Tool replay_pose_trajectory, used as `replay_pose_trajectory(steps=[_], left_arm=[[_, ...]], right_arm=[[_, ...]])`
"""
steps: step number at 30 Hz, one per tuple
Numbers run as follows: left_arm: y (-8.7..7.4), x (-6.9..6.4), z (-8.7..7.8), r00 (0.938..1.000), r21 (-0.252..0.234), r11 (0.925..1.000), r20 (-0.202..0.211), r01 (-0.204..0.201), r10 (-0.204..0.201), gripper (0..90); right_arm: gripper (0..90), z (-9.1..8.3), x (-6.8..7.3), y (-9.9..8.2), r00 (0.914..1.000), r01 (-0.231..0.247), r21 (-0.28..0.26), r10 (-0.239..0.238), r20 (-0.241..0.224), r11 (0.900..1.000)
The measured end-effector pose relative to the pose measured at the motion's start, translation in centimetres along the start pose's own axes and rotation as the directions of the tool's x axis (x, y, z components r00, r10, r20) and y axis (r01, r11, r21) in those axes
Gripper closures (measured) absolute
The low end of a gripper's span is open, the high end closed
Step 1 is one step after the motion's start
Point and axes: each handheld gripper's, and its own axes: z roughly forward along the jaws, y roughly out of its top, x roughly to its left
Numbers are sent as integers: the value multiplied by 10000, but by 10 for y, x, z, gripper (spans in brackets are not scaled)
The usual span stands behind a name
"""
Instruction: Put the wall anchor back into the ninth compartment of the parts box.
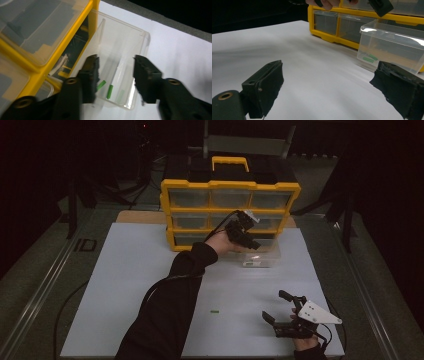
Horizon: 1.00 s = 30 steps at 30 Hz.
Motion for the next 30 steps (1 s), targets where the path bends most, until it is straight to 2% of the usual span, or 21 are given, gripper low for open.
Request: replay_pose_trajectory(steps=[2, 4, 7, 9, 11, 12, 17, 18, 20, 25, 30], left_arm=[[-1, -3, -4, 9999, 38, 10000, -95, -50, 50, 376], [-3, -5, -10, 10000, -26, 10000, 13, -40, 40, 344], [-6, -7, -20, 9997, -55, 9999, 213, -134, 135, 210], [-9, -8, -27, 9988, -251, 9996, 470, -106, 118, 139], [-12, -7, -32, 9973, -244, 9997, 730, -24, 42, 36], [-14, -8, -34, 9974, -249, 9997, 723, -5, 23, 19], [-23, -14, -45, 9964, -220, 9995, 819, -214, 232, 12], [-25, -16, -48, 9946, -142, 9994, 984, -303, 315, 12], [-29, -19, -51, 9944, -158, 9997, 1040, -170, 185, 13], [-36, -23, -56, 9927, -24, 9998, 1193, -172, 173, 13], [-47, -33, -63, 9917, 16, 9981, 1132, -622, 616, 14]], right_arm=[[83, 0, -1, 0, 10000, -5, 8, 5, 15, 10000], [82, 1, -1, -1, 10000, -45, -1, 45, 3, 10000], [82, 1, 0, -1, 10000, -20, 43, 20, -2, 10000], [82, 1, 0, -1, 10000, 2, 84, -2, 9, 10000], [82, 1, 0, 0, 10000, 0, 79, 0, 16, 10000], [82, 2, 0, -1, 10000, 6, 90, -6, 25, 10000], [83, 1, 0, -1, 10000, 12, 89, -12, 36, 10000], [82, 1, 0, -1, 10000, 4, 106, -4, 46, 9999], [82, 2, 0, -1, 10000, 7, 134, -8, 47, 9999], [82, 2, 1, -1, 10000, 39, 151, -40, 51, 9999], [82, 3, 1, -1, 10000, 55, 194, -56, 47, 9998]])
